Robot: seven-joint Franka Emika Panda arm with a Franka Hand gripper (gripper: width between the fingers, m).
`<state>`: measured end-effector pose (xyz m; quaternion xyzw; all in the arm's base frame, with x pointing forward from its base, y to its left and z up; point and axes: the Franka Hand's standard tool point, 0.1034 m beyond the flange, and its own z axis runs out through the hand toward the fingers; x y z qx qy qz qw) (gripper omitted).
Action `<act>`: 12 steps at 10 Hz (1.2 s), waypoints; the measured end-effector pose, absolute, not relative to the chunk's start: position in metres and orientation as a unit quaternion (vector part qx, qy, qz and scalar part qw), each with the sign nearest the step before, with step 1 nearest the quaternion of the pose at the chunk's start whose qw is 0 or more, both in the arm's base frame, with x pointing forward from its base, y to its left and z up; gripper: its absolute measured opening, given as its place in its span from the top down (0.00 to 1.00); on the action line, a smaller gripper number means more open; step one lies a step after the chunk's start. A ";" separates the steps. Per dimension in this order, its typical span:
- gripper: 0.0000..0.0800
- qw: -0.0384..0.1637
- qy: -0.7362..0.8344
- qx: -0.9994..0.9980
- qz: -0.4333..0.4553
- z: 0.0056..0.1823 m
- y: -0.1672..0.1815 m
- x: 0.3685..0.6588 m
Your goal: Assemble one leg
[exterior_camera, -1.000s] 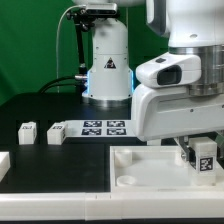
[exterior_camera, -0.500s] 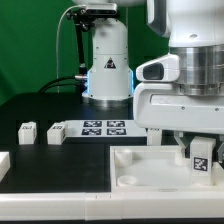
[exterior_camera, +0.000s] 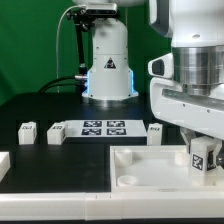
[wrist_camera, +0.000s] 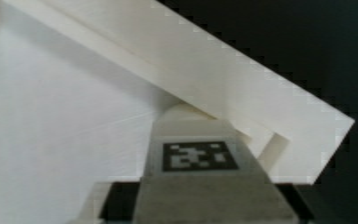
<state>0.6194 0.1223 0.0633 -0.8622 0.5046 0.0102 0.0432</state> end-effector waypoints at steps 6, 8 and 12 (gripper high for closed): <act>0.19 0.044 0.359 -0.932 0.003 0.063 0.125 0.619; 0.19 0.044 0.249 -0.967 -0.002 0.064 0.128 0.618; 0.19 0.038 0.054 -0.998 -0.012 0.064 0.129 0.619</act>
Offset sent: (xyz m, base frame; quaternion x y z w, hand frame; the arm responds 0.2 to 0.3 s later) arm -0.0007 0.0018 0.0004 -0.0013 0.0076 -0.0393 0.9992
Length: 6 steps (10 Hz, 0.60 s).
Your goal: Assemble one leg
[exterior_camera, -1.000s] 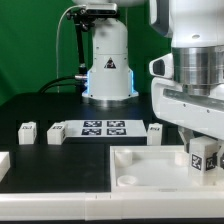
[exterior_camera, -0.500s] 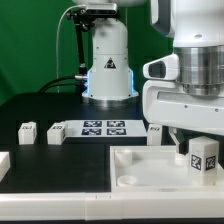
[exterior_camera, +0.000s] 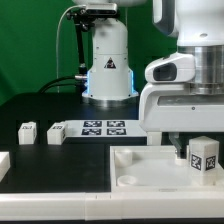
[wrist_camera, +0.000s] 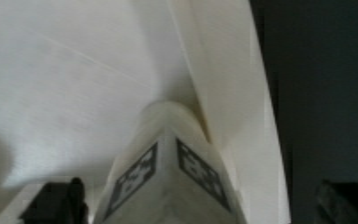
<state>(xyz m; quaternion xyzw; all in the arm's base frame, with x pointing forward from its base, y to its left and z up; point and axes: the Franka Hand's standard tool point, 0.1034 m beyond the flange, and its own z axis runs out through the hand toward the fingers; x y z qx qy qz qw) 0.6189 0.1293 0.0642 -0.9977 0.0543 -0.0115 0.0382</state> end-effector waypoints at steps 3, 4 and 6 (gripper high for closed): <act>0.19 0.030 -0.092 -0.995 -0.017 0.064 0.126 0.619; 0.19 0.027 -0.138 -0.990 -0.018 0.064 0.124 0.619; 0.19 0.024 -0.186 -0.982 -0.019 0.064 0.123 0.620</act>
Offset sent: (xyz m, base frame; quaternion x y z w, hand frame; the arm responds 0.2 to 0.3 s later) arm 0.0013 -0.0010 -0.0010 -0.0036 -0.0194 -0.2684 0.9631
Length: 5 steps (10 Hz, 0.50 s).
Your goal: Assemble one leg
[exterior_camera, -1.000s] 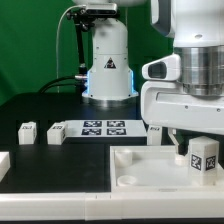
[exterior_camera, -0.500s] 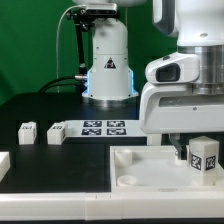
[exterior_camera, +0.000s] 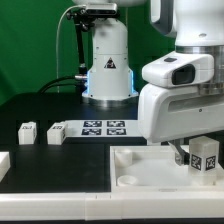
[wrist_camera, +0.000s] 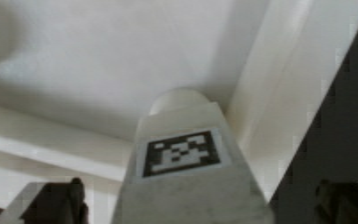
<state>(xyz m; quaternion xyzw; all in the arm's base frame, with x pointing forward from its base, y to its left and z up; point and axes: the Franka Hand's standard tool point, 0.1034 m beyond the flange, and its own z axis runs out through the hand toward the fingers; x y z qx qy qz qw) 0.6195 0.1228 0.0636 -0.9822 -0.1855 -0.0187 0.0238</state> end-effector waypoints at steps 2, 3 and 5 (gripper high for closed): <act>0.35 0.024 -0.180 -0.983 -0.019 0.064 0.123 0.620; 0.52 0.024 -0.180 -0.983 -0.019 0.064 0.123 0.620; 0.64 0.025 -0.148 -0.988 -0.018 0.064 0.123 0.620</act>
Offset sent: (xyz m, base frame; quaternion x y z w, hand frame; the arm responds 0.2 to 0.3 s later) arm 0.0000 0.0000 0.0000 0.0000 0.0000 0.0899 0.9960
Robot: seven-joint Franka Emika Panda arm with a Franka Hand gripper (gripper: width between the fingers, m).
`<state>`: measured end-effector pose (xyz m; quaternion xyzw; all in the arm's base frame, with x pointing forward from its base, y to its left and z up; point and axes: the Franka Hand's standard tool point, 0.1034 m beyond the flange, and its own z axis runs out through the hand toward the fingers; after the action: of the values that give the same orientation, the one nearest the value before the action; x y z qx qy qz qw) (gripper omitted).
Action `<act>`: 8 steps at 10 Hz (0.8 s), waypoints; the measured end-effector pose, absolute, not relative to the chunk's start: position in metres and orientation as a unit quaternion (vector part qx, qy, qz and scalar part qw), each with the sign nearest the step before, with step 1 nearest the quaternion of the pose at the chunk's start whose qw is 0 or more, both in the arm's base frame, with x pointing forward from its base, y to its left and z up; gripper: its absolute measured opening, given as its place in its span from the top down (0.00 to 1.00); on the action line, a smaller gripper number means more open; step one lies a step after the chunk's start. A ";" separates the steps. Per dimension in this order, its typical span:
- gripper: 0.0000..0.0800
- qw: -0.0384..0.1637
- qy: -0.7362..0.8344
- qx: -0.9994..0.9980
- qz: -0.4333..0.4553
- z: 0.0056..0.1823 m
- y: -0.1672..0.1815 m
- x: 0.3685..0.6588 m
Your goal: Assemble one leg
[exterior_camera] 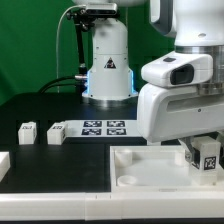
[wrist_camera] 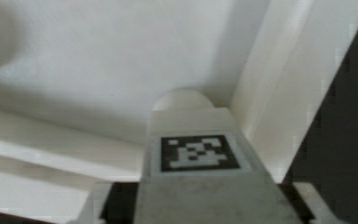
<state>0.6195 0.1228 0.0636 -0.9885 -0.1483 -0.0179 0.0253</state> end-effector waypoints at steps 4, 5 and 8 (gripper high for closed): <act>0.64 0.034 0.131 -0.991 -0.013 0.063 0.119 0.620; 0.64 0.032 0.191 -0.981 -0.013 0.063 0.113 0.621; 0.62 0.016 0.330 -0.944 -0.017 0.064 0.095 0.624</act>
Offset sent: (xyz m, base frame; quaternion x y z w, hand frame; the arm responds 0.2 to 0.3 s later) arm -0.0044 -0.0048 -0.0012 0.0050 -0.0210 0.3860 0.9222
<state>0.6235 0.0949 0.0637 -0.9438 0.3296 -0.0172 0.0164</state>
